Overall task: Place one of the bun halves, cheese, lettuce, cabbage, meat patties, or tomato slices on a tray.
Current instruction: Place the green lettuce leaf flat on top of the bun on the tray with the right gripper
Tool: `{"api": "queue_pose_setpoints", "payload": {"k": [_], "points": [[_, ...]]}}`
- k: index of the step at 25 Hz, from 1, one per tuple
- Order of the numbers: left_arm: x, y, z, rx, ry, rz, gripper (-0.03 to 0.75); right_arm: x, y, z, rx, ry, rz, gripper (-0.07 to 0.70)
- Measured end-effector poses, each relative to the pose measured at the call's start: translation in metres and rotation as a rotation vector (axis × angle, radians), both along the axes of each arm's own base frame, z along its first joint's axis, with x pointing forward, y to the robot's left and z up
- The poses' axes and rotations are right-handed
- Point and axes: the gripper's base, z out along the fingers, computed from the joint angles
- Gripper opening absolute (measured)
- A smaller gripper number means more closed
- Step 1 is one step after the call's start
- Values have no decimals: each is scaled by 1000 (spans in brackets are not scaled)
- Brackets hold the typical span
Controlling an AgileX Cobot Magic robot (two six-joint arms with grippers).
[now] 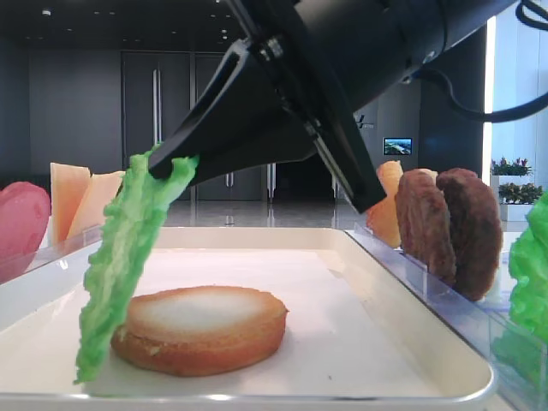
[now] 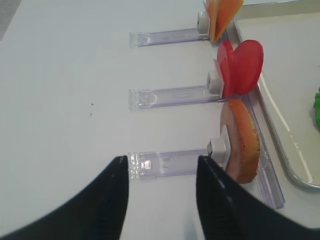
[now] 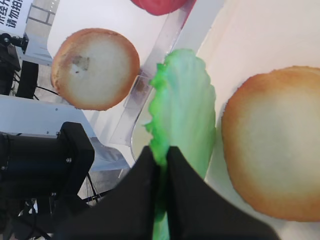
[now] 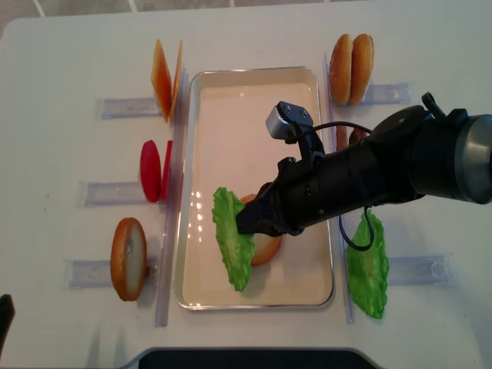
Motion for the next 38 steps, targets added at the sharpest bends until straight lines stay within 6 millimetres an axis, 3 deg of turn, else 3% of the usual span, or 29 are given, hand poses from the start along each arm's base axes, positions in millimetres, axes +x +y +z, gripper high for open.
{"api": "queue_pose_setpoints", "payload": {"k": [11, 38], "points": [[0, 0, 0, 0, 0, 0, 342, 11, -12, 0, -1, -3, -37, 44], [0, 0, 0, 0, 0, 0, 342, 17, -19, -9, -127, -92, -48, 44]]}}
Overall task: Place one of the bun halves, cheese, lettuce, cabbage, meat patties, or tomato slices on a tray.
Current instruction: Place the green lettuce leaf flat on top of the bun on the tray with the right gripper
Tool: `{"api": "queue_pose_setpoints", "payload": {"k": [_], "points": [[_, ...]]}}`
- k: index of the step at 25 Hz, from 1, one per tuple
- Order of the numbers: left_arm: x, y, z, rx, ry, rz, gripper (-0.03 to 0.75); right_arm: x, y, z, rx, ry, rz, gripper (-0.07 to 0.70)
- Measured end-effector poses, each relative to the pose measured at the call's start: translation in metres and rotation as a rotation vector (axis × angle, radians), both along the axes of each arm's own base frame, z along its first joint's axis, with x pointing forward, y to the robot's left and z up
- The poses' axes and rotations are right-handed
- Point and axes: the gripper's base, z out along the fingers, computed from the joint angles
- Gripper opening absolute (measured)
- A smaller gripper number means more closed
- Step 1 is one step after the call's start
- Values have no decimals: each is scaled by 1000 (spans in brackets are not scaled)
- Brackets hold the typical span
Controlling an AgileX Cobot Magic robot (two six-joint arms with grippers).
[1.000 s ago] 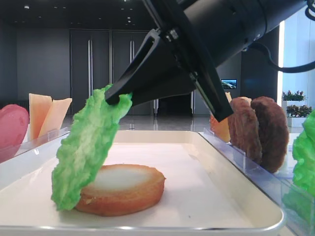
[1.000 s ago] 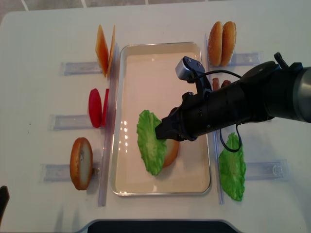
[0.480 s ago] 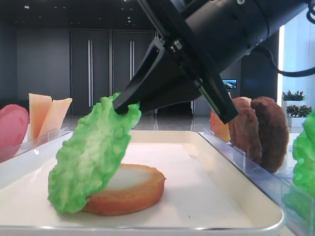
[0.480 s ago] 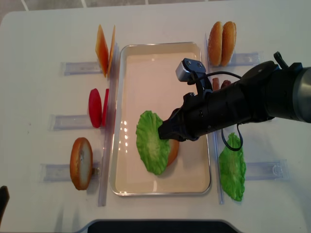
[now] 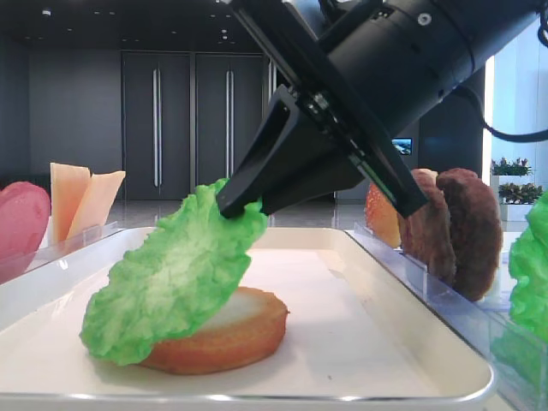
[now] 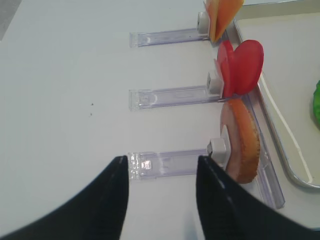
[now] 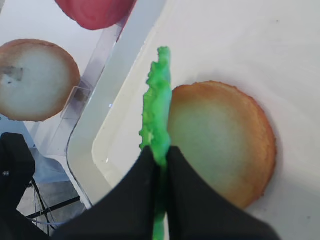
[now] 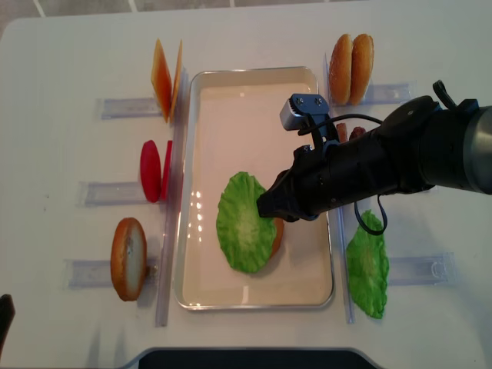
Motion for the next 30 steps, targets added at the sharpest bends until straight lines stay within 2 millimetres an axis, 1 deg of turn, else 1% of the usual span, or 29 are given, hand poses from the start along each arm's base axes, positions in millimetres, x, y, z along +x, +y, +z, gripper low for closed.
{"api": "queue_pose_setpoints", "payload": {"k": [19, 21, 23, 24, 26, 28, 30], "points": [[0, 0, 0, 0, 0, 0, 342, 0, -2, -3, -44, -31, 24, 44], [0, 0, 0, 0, 0, 0, 342, 0, -2, -3, -44, -31, 24, 60], [0, 0, 0, 0, 0, 0, 342, 0, -2, -3, -45, -31, 25, 96], [0, 0, 0, 0, 0, 0, 342, 0, -2, -3, -45, -31, 25, 129], [0, 0, 0, 0, 0, 0, 342, 0, -2, -3, -47, -33, 27, 211], [0, 0, 0, 0, 0, 0, 342, 0, -2, -3, -47, -33, 28, 312], [0, 0, 0, 0, 0, 0, 342, 0, -2, -3, -47, -33, 28, 389]]}}
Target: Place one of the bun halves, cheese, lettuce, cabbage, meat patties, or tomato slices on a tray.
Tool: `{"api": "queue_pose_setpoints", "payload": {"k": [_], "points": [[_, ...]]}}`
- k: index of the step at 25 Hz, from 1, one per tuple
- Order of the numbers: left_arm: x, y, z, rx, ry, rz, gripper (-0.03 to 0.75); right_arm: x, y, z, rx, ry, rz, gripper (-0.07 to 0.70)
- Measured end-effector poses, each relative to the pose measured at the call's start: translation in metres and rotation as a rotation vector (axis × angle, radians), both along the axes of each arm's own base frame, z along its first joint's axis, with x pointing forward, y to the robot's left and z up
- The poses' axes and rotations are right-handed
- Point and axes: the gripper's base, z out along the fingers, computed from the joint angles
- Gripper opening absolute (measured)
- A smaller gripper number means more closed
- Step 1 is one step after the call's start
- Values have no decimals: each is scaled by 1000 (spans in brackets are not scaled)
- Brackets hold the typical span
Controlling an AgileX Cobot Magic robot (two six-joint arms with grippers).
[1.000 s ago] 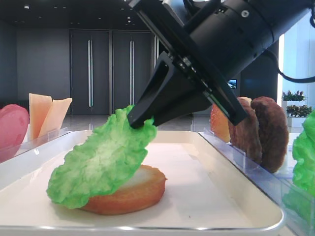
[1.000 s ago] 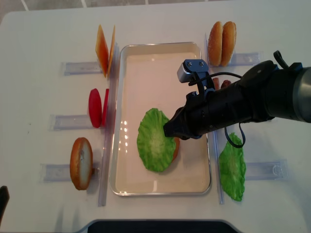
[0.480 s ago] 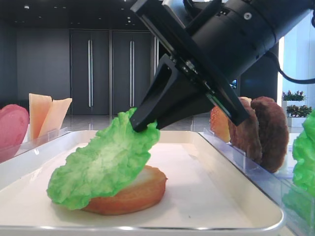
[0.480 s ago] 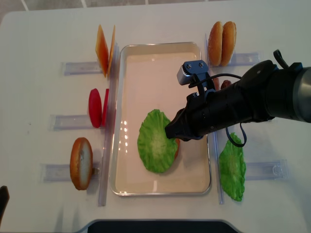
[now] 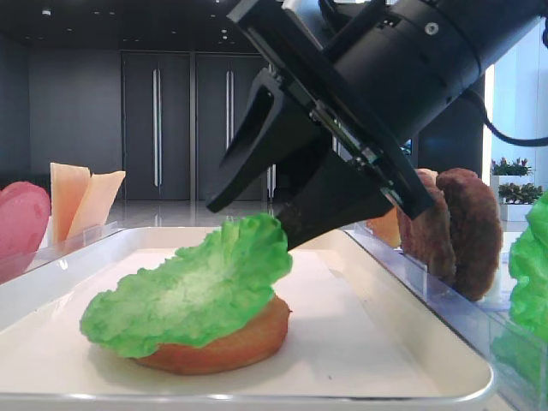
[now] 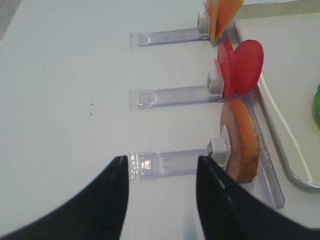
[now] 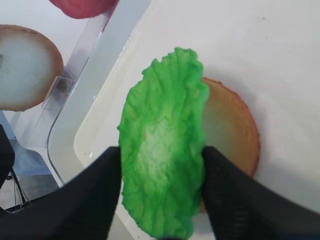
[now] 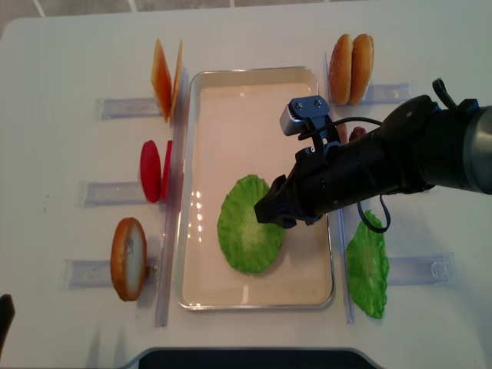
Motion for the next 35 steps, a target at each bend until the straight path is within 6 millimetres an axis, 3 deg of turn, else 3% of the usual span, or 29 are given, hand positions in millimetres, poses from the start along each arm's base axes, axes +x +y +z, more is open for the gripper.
{"api": "queue_pose_setpoints", "payload": {"k": [5, 17, 35], "points": [[0, 0, 0, 0, 0, 0, 342, 1, -1, -1, -13, -12, -9, 462], [0, 0, 0, 0, 0, 0, 342, 5, -5, 0, -67, -75, -32, 468], [0, 0, 0, 0, 0, 0, 342, -15, -25, 99, 85, -366, -102, 468]]}}
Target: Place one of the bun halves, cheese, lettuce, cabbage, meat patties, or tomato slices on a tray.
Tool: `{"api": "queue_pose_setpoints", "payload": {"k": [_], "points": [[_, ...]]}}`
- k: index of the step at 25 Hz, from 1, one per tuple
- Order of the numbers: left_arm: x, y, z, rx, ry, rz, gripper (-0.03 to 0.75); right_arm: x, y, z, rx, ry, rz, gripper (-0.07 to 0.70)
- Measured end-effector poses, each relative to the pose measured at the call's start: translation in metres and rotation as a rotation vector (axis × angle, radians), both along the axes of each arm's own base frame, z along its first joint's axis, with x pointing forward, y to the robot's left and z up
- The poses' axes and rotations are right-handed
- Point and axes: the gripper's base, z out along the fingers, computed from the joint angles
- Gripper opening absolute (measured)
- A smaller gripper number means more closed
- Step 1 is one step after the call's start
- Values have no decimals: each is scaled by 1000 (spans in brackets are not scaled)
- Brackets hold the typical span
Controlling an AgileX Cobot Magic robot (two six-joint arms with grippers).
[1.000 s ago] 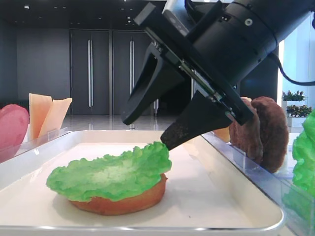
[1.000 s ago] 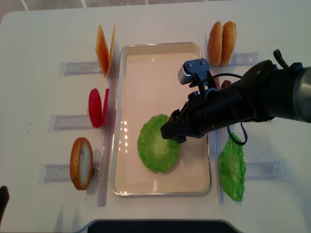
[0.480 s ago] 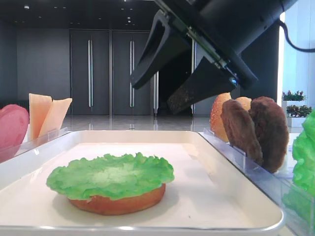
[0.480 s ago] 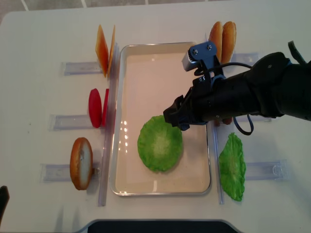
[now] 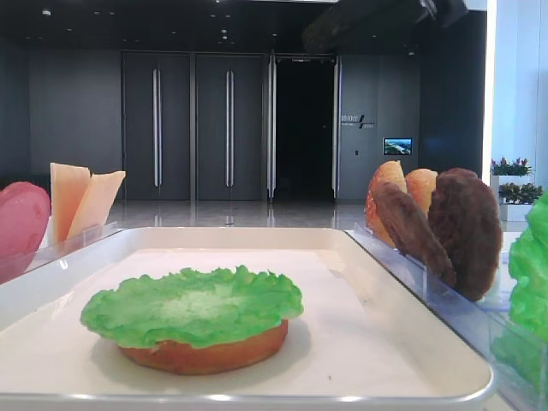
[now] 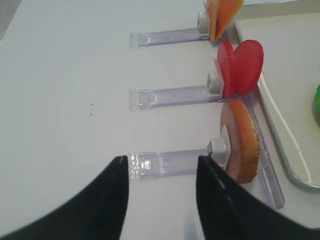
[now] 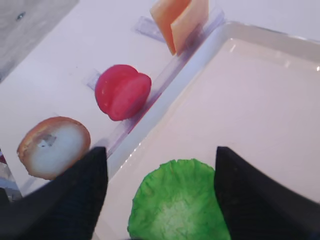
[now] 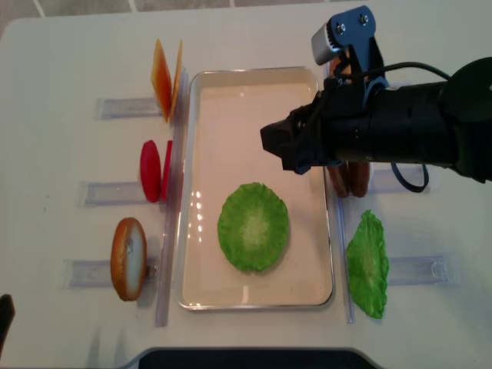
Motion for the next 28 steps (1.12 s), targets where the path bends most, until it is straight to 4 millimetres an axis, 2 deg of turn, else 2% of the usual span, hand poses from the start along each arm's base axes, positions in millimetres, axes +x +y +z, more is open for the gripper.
{"api": "queue_pose_setpoints", "payload": {"k": [4, 7, 14, 21, 28], "points": [[0, 0, 0, 0, 0, 0, 342, -7, -5, 17, 44, -25, -17, 468], [0, 0, 0, 0, 0, 0, 342, -11, -7, 21, 49, -17, -16, 449], [0, 0, 0, 0, 0, 0, 336, -12, -22, 3, -163, 98, -94, 394], [0, 0, 0, 0, 0, 0, 328, -10, -73, -20, -513, 348, -296, 385], [0, 0, 0, 0, 0, 0, 328, -7, -124, -27, -692, 505, -430, 376]]}}
